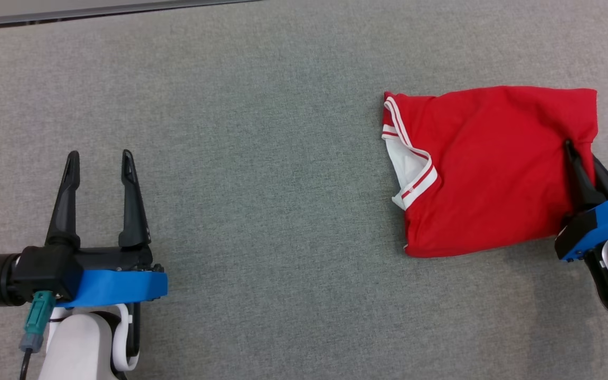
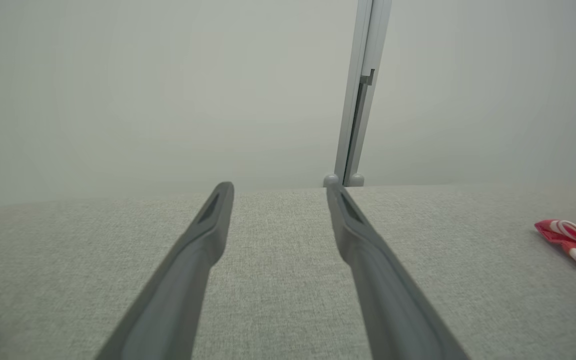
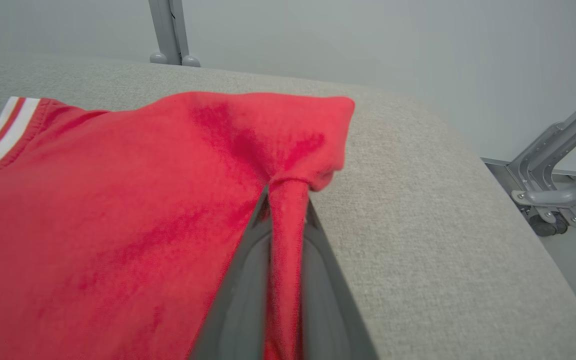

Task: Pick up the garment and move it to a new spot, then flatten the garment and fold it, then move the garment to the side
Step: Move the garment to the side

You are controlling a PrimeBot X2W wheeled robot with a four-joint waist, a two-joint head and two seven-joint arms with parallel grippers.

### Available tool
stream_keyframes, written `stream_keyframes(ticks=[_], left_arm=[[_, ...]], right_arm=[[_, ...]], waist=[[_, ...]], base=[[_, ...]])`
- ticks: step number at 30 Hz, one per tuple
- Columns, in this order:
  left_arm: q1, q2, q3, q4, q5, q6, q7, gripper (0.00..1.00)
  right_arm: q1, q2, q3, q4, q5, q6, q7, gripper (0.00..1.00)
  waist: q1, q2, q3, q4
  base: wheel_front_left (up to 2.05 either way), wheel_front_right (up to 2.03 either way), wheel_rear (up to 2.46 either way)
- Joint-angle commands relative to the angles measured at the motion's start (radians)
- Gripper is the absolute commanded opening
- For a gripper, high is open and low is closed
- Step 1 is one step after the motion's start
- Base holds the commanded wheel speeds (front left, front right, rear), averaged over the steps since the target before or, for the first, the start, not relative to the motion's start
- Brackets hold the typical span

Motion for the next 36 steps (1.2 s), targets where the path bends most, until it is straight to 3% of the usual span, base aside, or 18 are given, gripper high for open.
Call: stream_keyframes(ticks=[1, 9, 14, 26, 31, 36], left_arm=[[-0.017, 0.008, 0.005, -0.006, 0.003, 0.001, -0.004, 1.0], [-0.034, 0.023, 0.001, -0.014, 0.007, -0.01, -0.004, 1.0], [-0.056, 0.02, -0.009, -0.024, 0.012, -0.007, -0.004, 1.0], [-0.11, 0.011, -0.025, -0.043, 0.012, -0.008, -0.004, 1.0], [-0.108, 0.016, -0.015, -0.062, 0.01, -0.004, -0.004, 1.0], [-0.106, 0.019, -0.011, -0.07, 0.012, 0.002, -0.004, 1.0]], right_arm=[[0.003, -0.006, -0.005, -0.009, 0.003, 0.0, -0.007, 0.0], [-0.123, -0.027, 0.023, -0.05, -0.033, 0.0, 0.031, 0.0], [-0.254, -0.072, 0.026, -0.034, -0.056, 0.0, 0.089, 0.0], [-0.463, -0.259, -0.087, 0.207, -0.089, 0.0, 0.125, 0.0], [-0.519, -0.293, -0.145, 0.293, -0.13, 0.0, 0.132, 0.0], [-0.56, -0.286, -0.165, 0.352, -0.165, 0.0, 0.121, 0.0]], waist=[[-0.0002, -0.0001, 0.005, -0.001], [-0.0002, -0.0001, 0.044, 0.012], [-0.0002, -0.0001, 0.092, 0.043], [-0.0002, -0.0001, 0.184, 0.122], [-0.0002, -0.0001, 0.203, 0.125], [-0.0002, -0.0001, 0.211, 0.122]], base=[[0.0, 0.0, 0.0], [0.0, 0.0, 0.0], [0.0, 0.0, 0.0], [0.0, 0.0, 0.0], [0.0, 0.0, 0.0], [0.0, 0.0, 0.0]])
